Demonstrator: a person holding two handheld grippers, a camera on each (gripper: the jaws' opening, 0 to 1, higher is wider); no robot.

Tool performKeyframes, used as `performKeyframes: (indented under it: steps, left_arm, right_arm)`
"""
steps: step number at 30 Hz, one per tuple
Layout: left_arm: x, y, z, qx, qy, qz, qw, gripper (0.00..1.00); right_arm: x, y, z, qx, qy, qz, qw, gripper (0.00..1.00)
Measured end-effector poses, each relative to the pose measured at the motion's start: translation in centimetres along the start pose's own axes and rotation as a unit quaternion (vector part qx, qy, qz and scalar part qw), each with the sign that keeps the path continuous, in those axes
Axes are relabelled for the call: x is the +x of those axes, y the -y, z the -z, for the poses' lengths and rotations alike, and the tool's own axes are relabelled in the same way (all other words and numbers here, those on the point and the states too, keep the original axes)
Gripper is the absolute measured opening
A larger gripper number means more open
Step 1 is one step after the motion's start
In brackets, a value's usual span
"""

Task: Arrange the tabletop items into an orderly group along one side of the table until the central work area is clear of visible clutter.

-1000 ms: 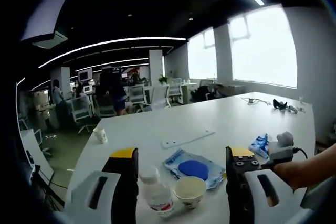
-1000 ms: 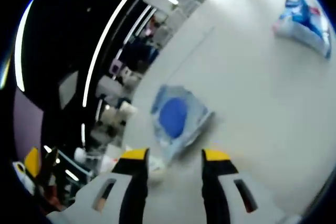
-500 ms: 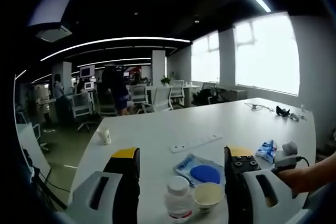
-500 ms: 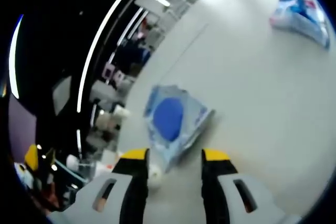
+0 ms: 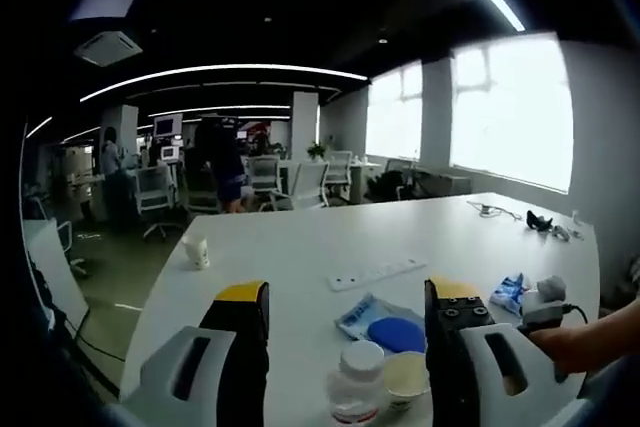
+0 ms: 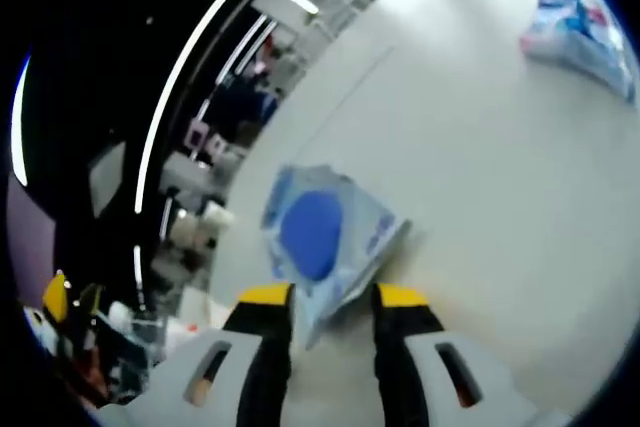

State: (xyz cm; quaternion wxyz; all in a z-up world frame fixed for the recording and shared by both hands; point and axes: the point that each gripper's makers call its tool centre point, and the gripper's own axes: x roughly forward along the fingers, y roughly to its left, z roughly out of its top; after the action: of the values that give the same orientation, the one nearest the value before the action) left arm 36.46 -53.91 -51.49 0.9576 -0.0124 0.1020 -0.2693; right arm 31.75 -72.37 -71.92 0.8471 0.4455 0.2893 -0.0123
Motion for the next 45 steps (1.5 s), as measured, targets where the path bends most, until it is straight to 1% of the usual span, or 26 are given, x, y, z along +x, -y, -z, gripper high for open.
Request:
performKeyframes:
  steps: [3,4,5,9,11,14,15,17,19,21,22,24,27,28,29,31,33,34,35,36,37,39,42,45]
  left_arm:
    - [0.6,-1.2,0.0,-0.019,0.003,0.001,0.9998,0.58]
    - [0.9,-1.6,0.5,-0.044,-0.004,0.001,0.999,0.57]
    - [1.2,-2.0,0.7,-0.05,-0.005,0.0,0.9987,0.56]
    - [2.7,-4.0,1.3,-0.042,-0.007,-0.01,0.999,0.56]
    - [4.1,-4.9,1.8,-0.047,-0.009,-0.002,0.9989,0.56]
    - [5.9,-5.8,3.1,-0.061,-0.022,0.01,0.9978,0.53]
    - [6.6,-5.8,3.9,-0.067,-0.034,0.024,0.9969,0.52]
    - [7.8,-6.3,4.9,-0.074,-0.046,0.033,0.9957,0.5]
    - [9.1,-6.6,5.6,-0.081,-0.048,0.039,0.9948,0.5]
    - [9.8,-6.7,6.0,-0.08,-0.05,0.047,0.9944,0.5]
    - [10.7,-6.8,6.4,-0.076,-0.056,0.055,0.994,0.49]
    - [11.9,-6.7,7.0,-0.064,-0.062,0.076,0.993,0.46]
    - [13.3,-6.6,7.6,-0.061,-0.062,0.089,0.9923,0.38]
    - [14.1,-6.4,8.0,-0.06,-0.06,0.097,0.9916,0.37]
    - [14.7,-6.2,8.2,-0.061,-0.06,0.104,0.9909,0.39]
    - [16.0,-5.1,9.2,-0.056,-0.069,0.131,0.9873,0.43]
    - [17.2,-4.0,11.2,-0.027,-0.091,0.156,0.9832,0.42]
    - [17.6,-3.6,12.3,-0.014,-0.107,0.163,0.9807,0.4]
    - [18.1,-3.1,13.6,0.011,-0.123,0.174,0.977,0.38]
    - [18.5,-2.6,14.3,0.018,-0.129,0.182,0.9747,0.38]
    - [18.9,-1.9,14.8,0.008,-0.125,0.196,0.9727,0.38]
    - [19.7,-1.1,15.4,-0.017,-0.123,0.208,0.9702,0.39]
    - [20.5,-0.9,16.0,-0.002,-0.121,0.214,0.9693,0.39]
    - [20.8,-0.6,16.5,0.006,-0.116,0.23,0.9662,0.34]
  right_arm:
    - [0.1,0.1,-0.2,0.001,0.003,0.002,1.0,0.25]
    - [0.1,0.1,-0.2,0.001,0.003,0.003,1.0,0.25]
    - [0.1,0.2,-0.3,0.001,0.004,0.003,1.0,0.24]
    - [0.2,0.4,-0.6,-0.002,0.005,0.007,1.0,0.23]
    - [0.2,0.5,-0.7,0.0,0.006,0.008,1.0,0.23]
    - [0.3,0.8,-0.9,0.0,0.008,0.011,0.9999,0.22]
    - [0.3,0.9,-1.0,-0.001,0.009,0.012,0.9999,0.22]
    - [0.4,1.1,-1.0,-0.005,0.009,0.016,0.9998,0.2]
    - [0.5,1.2,-1.0,-0.009,0.009,0.017,0.9998,0.18]
    - [0.6,1.3,-1.1,-0.009,0.009,0.017,0.9998,0.17]
    - [0.6,1.3,-1.1,-0.01,0.008,0.015,0.9998,0.17]
    - [0.8,1.3,-1.2,-0.017,0.006,0.012,0.9998,0.17]
    - [0.9,1.4,-1.4,-0.019,0.006,0.011,0.9997,0.17]
    - [0.9,1.4,-1.4,-0.018,0.007,0.01,0.9998,0.18]
    - [1.0,1.3,-1.5,-0.019,0.007,0.008,0.9998,0.18]
    - [1.1,1.3,-1.6,-0.023,0.007,0.006,0.9997,0.19]
    - [1.2,1.2,-1.6,-0.034,0.006,0.006,0.9994,0.2]
    - [1.3,1.2,-1.6,-0.04,0.005,0.006,0.9992,0.2]
    - [1.3,1.2,-1.6,-0.051,0.004,0.006,0.9987,0.2]
    - [1.4,1.2,-1.6,-0.056,0.004,0.005,0.9984,0.2]
    - [1.4,1.3,-1.5,-0.062,0.003,0.004,0.9981,0.2]
    - [1.5,1.3,-1.5,-0.071,0.001,0.002,0.9975,0.2]
    - [1.6,1.3,-1.5,-0.077,-0.001,-0.002,0.997,0.2]
    - [1.7,1.4,-1.5,-0.084,-0.003,-0.007,0.9965,0.2]
